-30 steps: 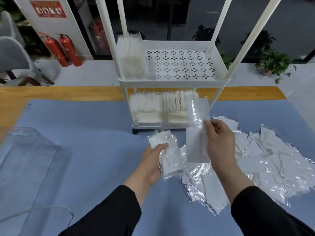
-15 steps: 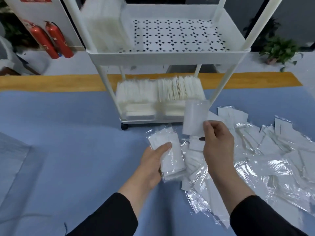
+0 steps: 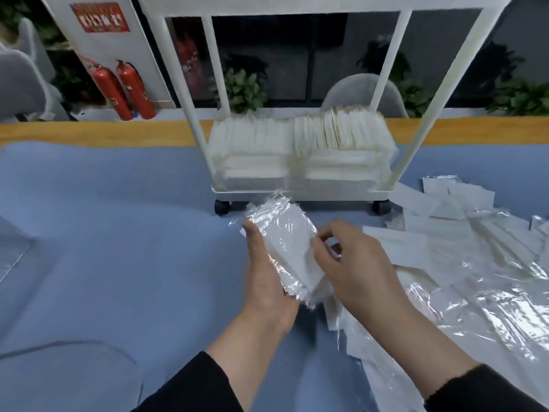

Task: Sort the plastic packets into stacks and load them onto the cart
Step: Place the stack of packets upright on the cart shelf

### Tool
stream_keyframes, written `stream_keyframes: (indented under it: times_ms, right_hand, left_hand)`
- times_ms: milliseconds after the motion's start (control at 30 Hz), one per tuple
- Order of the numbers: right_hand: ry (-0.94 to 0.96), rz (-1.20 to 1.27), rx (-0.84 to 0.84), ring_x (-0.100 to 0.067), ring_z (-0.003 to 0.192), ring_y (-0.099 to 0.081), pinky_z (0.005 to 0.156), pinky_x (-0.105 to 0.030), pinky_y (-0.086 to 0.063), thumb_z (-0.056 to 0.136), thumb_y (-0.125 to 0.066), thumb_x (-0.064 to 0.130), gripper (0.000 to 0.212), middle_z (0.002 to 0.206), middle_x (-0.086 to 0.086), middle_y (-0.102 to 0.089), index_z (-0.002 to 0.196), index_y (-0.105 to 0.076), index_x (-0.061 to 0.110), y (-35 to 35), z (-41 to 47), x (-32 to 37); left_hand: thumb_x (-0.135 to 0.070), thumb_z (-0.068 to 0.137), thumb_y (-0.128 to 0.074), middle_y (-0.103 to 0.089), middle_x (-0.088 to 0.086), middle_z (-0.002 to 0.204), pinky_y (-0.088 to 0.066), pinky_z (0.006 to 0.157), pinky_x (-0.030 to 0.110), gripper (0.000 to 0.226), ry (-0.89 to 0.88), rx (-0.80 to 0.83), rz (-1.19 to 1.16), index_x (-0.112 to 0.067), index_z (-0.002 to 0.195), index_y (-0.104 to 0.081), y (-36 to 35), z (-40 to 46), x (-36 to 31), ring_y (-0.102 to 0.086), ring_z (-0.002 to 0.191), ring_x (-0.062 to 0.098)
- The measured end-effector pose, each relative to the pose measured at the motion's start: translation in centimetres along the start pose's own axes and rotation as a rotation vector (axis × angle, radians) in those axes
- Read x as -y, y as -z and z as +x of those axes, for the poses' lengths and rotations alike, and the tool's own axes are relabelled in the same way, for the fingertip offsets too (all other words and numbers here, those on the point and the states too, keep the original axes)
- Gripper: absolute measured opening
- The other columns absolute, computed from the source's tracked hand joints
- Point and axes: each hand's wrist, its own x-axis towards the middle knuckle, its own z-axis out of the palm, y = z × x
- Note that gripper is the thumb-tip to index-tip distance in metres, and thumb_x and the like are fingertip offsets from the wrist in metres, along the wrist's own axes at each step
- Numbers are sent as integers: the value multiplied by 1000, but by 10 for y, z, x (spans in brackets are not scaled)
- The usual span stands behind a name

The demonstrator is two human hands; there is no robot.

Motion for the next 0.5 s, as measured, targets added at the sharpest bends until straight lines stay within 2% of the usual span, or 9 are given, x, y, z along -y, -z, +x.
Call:
stream_keyframes:
  times_ms: [33, 100, 133, 200, 233, 300, 333, 433, 500]
  right_hand:
    - [22, -38, -5, -14, 73, -54, 62, -15, -40, 97, -58, 35, 16, 75, 9, -60, 90, -62, 22, 0, -2, 1]
    - [81, -109, -1, -15, 73, -51, 60, -19, -36, 98, -56, 36, 18, 72, 11, -56, 90, -60, 20, 0, -9, 3]
    - [117, -126, 4, -14, 75, -53, 61, -23, -34, 98, -56, 36, 17, 74, 11, -56, 91, -59, 20, -1, -12, 5]
    - [163, -44, -18, -7, 78, -55, 62, -21, -35, 96, -60, 38, 13, 81, 15, -58, 98, -56, 25, -5, -20, 8]
    - [152, 71, -39, -2, 82, -57, 64, -18, -37, 93, -64, 41, 18, 88, 18, -60, 104, -54, 30, -7, -24, 9]
    - [74, 384, -32, 5, 83, -63, 69, -19, -48, 86, -73, 44, 36, 100, 18, -66, 116, -55, 35, -12, -39, 12]
    - [59, 508, -21, 2, 80, -67, 68, -24, -53, 85, -76, 42, 38, 101, 14, -70, 117, -58, 35, -14, -50, 12]
    - [81, 672, -47, -14, 72, -70, 61, -31, -55, 85, -78, 24, 31, 93, -3, -75, 113, -67, 28, -23, -83, 10]
    - [106, 739, -92, -20, 71, -68, 64, -37, -55, 85, -77, 14, 29, 94, -14, -72, 112, -68, 21, -27, -106, 11]
  left_hand:
    - [-95, 50, -51, -72, 15, 123, -52, 101, 50, 114, -20, 35, -10, -18, 133, -63, 1, -3, 3, -69, 114, 34]
    - [-87, 48, -73, -71, 17, 125, -52, 101, 53, 109, -89, 72, 9, -17, 131, -64, 5, -13, 12, -69, 114, 34]
    - [-74, 58, -81, -72, 19, 121, -56, 96, 53, 90, -143, 66, 38, -16, 125, -67, 7, -16, 15, -72, 106, 33]
    - [-46, 84, -75, -74, 22, 113, -59, 84, 49, 47, -182, 41, 23, -13, 118, -71, 12, -18, 17, -75, 94, 32]
    - [-41, 90, -70, -73, 23, 114, -60, 86, 49, 44, -163, 81, -1, -11, 122, -70, 15, -20, 18, -74, 98, 34]
    - [-43, 89, -67, -69, 26, 123, -57, 91, 55, 57, -136, 205, -80, -6, 133, -63, 21, -26, 16, -70, 110, 41]
    - [-42, 86, -69, -67, 27, 126, -56, 91, 57, 62, -135, 254, -100, -5, 135, -61, 25, -29, 14, -68, 113, 43]
    - [-37, 77, -78, -64, 30, 130, -48, 97, 70, 71, -228, 333, -96, -7, 138, -57, 36, -43, 11, -65, 115, 49]
    - [-36, 80, -77, -63, 29, 132, -43, 103, 71, 69, -306, 359, -3, -5, 138, -57, 47, -63, 10, -62, 119, 49]
